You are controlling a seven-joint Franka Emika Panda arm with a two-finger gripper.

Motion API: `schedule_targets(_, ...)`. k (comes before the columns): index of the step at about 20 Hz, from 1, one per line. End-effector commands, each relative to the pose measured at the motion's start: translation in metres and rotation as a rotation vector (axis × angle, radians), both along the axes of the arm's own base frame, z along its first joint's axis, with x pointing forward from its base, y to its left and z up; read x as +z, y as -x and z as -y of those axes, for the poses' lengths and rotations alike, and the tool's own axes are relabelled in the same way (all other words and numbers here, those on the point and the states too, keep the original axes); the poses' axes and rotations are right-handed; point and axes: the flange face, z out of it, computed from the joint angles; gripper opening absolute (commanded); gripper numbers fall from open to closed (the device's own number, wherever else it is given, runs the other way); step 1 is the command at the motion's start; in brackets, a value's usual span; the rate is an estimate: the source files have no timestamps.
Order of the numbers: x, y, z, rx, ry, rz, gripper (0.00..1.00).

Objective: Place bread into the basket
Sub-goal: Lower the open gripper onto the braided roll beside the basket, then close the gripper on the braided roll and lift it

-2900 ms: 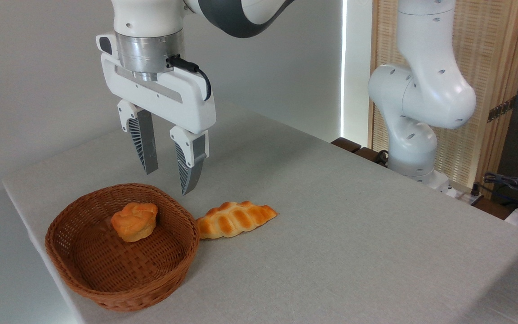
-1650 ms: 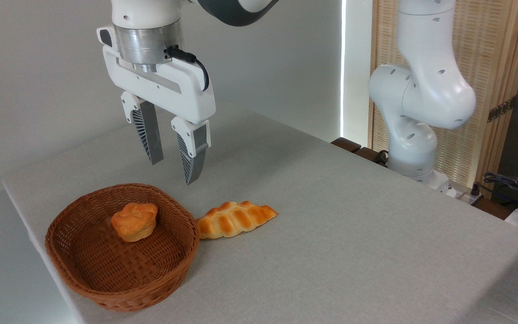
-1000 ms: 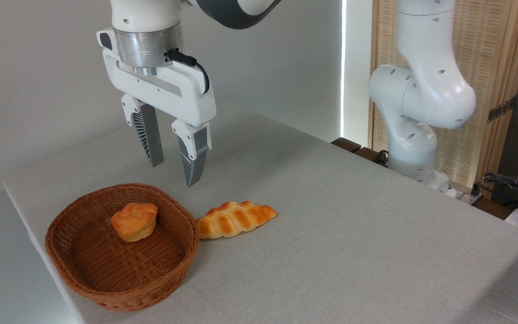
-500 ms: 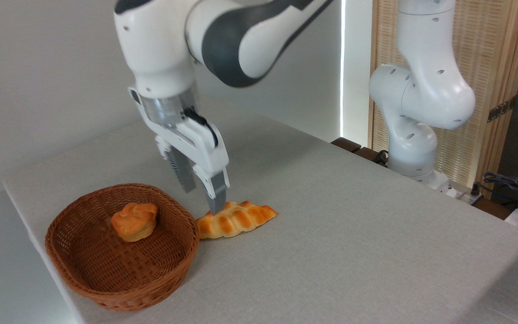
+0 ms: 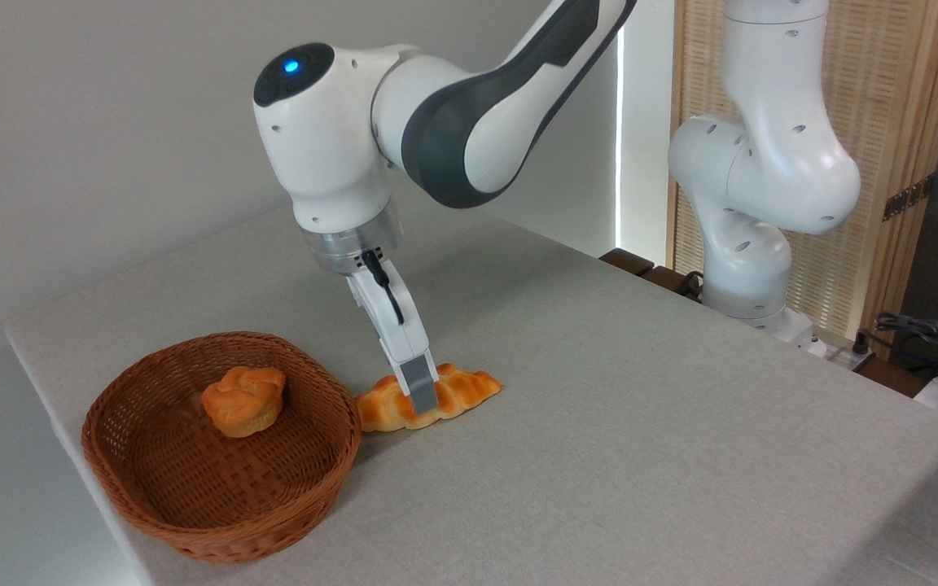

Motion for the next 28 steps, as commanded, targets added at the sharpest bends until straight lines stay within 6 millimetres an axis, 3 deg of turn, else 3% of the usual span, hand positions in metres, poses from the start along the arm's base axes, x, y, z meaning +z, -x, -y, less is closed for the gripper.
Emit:
schedule_targets(1,-0.013,-0.002,0.001,-0.04,-0.003,0.003,1.0)
schedule_targets(7,-0.024,-0.004,0.004,-0.045,-0.005,-0.012,0.98)
schedule_targets(10,-0.025,-0.006,0.004,-0.05,-0.004,-0.001,0.46)
schedule_targets(11,-0.026,-0.005,0.004,-0.052,-0.004,-0.007,0.4)
schedule_targets(19,-0.018,0.0,0.004,-0.058,-0.004,-0.03,0.45)
schedule_targets(23,0.008,0.02,0.029,-0.122,-0.007,-0.095,0.45)
schedule_targets(28,0.059,0.022,0.038,-0.123,0.014,-0.033,0.45)
